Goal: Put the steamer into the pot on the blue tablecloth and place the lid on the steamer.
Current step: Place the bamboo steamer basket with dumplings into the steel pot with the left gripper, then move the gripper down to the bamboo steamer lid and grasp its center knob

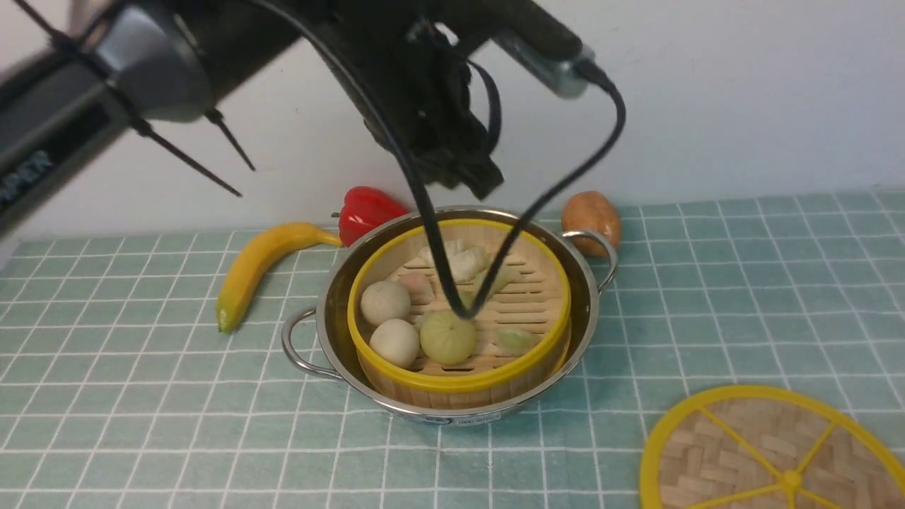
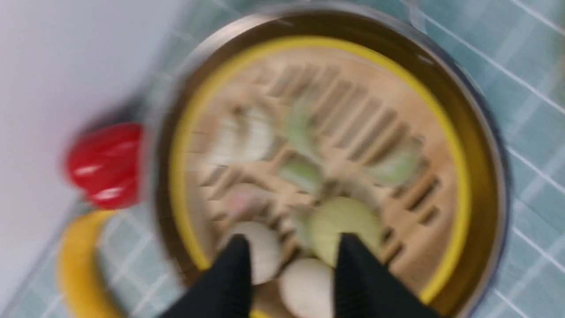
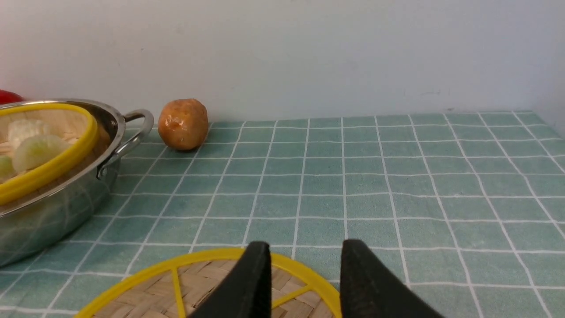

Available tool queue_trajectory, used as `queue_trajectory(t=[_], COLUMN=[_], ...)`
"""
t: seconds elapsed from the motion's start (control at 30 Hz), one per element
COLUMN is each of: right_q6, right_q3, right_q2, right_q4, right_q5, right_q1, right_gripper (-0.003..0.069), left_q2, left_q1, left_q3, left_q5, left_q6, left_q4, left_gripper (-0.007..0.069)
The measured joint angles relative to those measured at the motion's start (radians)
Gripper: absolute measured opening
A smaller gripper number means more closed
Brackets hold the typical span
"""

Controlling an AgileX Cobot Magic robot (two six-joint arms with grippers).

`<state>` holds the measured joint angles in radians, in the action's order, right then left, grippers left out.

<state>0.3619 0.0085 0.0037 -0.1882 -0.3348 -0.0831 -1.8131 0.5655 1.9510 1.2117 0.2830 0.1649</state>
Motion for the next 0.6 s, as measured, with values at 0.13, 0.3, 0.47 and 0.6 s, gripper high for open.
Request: queue_trajectory(t=[0.13,0.3,0.47,0.6], right_q6=[0.000,0.000,0.000,0.000], right_q3=[0.000,0.000,0.000,0.000], right_q2=[0.000,0.000,0.000,0.000], right_q4=[0.000,0.000,0.000,0.000], right_q5=[0.000,0.000,0.000,0.000], right_q1=[0.000,0.000,0.000,0.000], right_gripper=[0.0243,0.0243,0.0243,0.0243], left_q2=[0.113,0.224,0.281,0.285], left_q1=[-0.002,-0.002,-0.002,-0.002], left_q3=[0.019,0.022,0.024,0.024], left_q5=[0.001,0.002,0.003,-0.020], left_q6=[-0.020,-0.025,-0.026,-0.026], left_q4=[0.010,-0.023,-0.024,-0.024], left_gripper=[-0.0018,-0.0022,-0.0022,-0.0018])
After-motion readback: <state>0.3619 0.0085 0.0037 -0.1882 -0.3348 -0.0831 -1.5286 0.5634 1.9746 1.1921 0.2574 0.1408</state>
